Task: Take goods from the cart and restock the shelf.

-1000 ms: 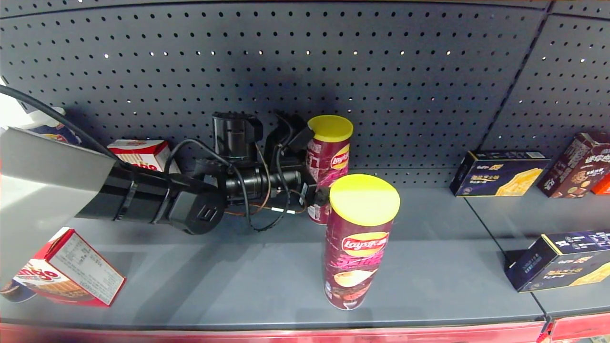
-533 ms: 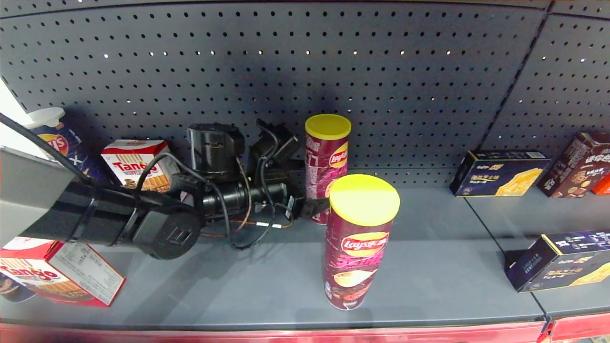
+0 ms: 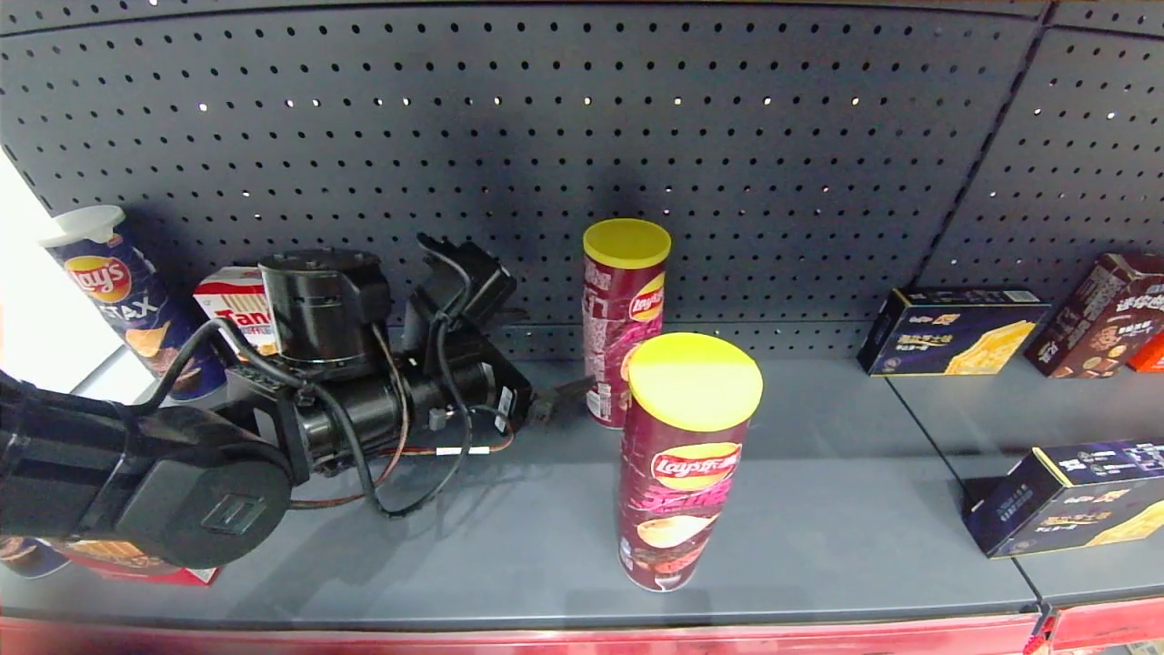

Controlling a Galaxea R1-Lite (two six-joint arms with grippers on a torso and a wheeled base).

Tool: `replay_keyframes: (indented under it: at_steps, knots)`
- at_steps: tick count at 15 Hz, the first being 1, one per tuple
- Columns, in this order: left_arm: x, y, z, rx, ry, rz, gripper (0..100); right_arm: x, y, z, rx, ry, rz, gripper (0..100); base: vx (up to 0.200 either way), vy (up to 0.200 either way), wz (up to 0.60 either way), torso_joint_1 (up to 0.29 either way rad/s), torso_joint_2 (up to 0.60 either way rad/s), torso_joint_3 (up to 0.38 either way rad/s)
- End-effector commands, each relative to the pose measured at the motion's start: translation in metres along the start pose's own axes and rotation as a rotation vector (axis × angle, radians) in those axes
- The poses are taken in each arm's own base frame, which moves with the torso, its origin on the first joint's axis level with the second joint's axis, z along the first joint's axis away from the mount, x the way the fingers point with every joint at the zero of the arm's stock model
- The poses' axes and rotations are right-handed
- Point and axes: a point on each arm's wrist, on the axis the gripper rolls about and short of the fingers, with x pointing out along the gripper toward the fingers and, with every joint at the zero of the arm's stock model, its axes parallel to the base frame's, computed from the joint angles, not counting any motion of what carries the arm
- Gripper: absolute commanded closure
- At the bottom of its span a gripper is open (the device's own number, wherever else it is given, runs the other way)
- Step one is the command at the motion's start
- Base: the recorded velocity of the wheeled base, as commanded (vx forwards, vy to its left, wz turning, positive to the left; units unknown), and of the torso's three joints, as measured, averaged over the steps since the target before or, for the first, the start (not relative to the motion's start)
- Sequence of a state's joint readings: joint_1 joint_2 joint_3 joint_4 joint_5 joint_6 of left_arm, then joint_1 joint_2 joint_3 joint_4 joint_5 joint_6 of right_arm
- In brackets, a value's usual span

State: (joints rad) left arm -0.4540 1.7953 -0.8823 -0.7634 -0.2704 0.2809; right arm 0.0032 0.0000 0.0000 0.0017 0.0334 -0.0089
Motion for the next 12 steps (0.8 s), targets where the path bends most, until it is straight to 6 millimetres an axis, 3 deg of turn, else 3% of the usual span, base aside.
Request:
replay_keyframes:
  at_steps: [1, 12]
  knots:
    - [0.004, 0.001, 0.003, 0.002, -0.008, 0.012, 0, 0.000, 0.000, 0.000, 0.000, 0.001, 0.000, 0, 0.000, 0.000, 0.00, 0.000, 0.00, 0.000]
    - [0.030, 0.001, -0.006, 0.003, 0.028, 0.077, 0, 0.000, 0.000, 0.000, 0.000, 0.001, 0.000, 0, 0.000, 0.000, 0.00, 0.000, 0.00, 0.000]
